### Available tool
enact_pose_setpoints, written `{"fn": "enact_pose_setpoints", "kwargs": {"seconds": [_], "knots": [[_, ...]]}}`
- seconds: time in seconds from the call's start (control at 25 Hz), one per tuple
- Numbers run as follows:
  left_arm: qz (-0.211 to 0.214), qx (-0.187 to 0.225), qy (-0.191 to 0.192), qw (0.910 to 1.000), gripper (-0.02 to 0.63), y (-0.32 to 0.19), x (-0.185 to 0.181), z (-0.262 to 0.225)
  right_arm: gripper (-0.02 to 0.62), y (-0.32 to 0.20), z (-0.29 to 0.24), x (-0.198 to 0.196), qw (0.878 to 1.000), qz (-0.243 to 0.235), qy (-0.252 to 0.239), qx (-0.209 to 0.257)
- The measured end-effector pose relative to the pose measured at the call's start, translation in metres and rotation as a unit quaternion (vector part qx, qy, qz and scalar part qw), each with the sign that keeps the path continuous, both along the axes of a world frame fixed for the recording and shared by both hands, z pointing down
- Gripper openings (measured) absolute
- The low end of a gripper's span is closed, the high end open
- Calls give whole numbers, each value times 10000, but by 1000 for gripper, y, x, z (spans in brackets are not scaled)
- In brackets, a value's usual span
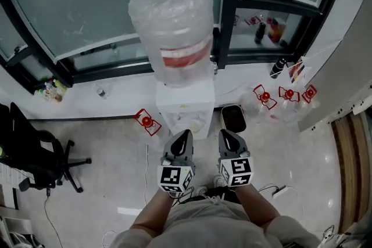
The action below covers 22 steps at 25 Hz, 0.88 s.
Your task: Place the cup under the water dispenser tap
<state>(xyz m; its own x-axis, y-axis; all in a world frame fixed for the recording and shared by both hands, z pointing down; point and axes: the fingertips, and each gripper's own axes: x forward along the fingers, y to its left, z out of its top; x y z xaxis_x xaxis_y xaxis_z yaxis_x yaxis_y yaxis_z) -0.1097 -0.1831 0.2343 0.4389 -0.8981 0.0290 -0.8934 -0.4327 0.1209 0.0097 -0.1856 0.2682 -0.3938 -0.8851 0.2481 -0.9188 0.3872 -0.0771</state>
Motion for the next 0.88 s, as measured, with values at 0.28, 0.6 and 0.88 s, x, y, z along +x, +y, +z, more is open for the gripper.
{"fn": "enact_pose_setpoints", "kwargs": {"seconds": [0.28,0.6,0.88], "knots": [[-75,758,-298,9967,20,-2,-8,-72,29,4,-52,4,9976,106,20,683],[-243,1020,-370,9938,20,15,-13,-102,28,24,-64,3,9965,-35,-11,839],[-287,1080,-405,9929,20,32,-16,-116,28,38,-75,-2,9954,-196,41,937]]}}
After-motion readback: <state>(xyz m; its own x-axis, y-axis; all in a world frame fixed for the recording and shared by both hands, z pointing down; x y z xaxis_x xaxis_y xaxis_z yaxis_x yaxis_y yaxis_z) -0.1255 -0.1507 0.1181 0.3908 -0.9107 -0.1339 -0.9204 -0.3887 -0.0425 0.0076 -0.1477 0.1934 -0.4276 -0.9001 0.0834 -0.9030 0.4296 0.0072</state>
